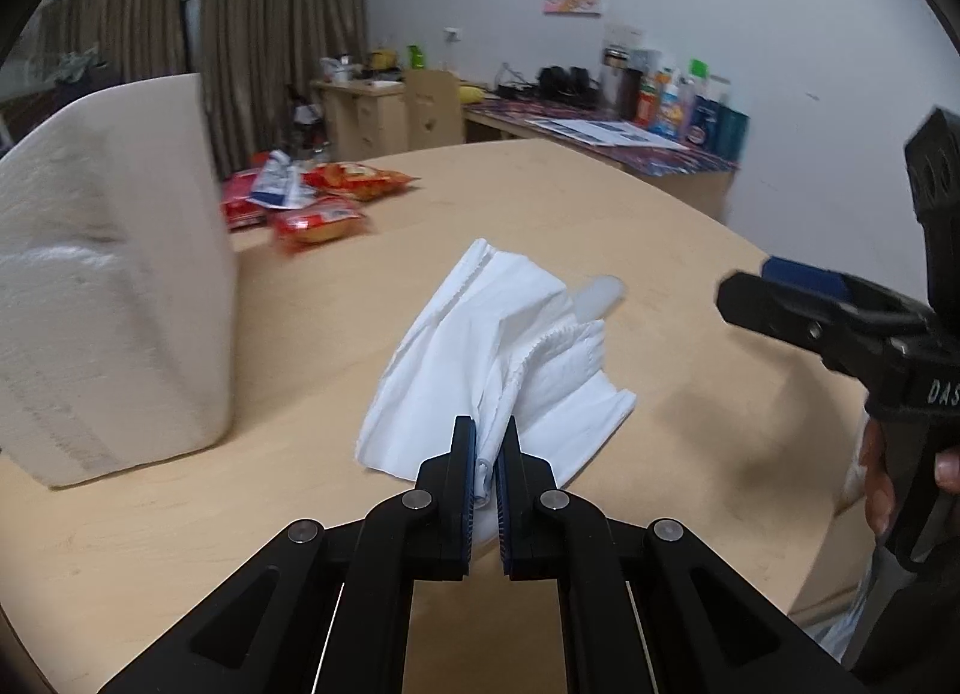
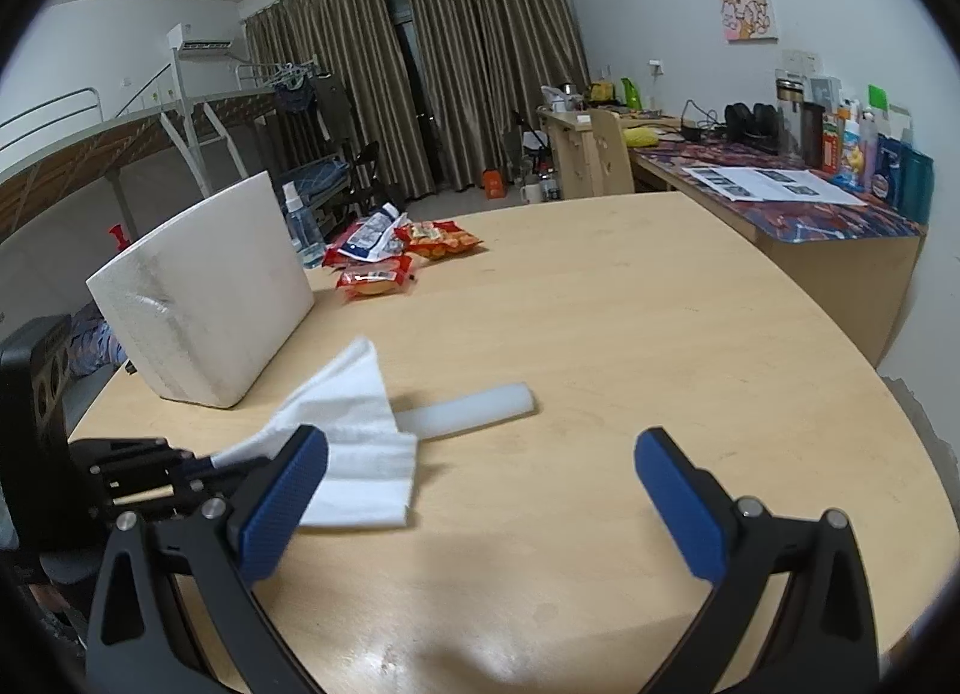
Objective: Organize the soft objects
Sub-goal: 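Grasp the white cloth with the left tool and lift it, then hold the cloth up with the left tool while the right tool grasps the white foam tube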
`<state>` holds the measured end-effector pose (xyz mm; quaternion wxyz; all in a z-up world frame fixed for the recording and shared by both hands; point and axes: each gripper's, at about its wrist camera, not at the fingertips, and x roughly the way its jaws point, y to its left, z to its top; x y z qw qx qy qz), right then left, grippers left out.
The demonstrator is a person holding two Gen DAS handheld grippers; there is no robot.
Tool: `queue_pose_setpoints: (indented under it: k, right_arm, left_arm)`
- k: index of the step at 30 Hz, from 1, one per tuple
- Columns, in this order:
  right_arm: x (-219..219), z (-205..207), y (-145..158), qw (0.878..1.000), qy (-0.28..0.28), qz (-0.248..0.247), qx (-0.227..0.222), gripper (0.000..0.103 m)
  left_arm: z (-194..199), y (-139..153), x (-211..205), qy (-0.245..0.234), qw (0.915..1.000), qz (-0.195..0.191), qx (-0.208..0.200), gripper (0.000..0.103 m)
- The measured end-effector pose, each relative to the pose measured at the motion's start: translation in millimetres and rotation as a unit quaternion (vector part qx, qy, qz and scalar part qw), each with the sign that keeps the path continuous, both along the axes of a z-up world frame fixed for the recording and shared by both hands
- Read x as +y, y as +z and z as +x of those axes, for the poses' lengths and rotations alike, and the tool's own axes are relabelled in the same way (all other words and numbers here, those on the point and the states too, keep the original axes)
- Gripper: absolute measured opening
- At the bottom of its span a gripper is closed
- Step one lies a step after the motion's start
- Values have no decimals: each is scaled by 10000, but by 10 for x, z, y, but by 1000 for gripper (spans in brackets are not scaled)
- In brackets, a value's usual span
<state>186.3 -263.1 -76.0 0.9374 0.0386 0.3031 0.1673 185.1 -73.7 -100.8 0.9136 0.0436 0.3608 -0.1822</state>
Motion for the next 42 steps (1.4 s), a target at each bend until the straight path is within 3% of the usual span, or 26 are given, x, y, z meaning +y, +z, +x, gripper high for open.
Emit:
queue_pose_setpoints:
  k: [22, 42]
  right_arm:
    - [567, 321, -176, 9978, 165, -209, 603, 103]
    - [917, 565, -366, 9862, -688, -942, 1179, 103]
  left_arm:
    - [-22, 131, 740, 922, 9954, -54, -262, 7]
    - [-123, 57, 1038, 643, 9951, -740, -128, 7]
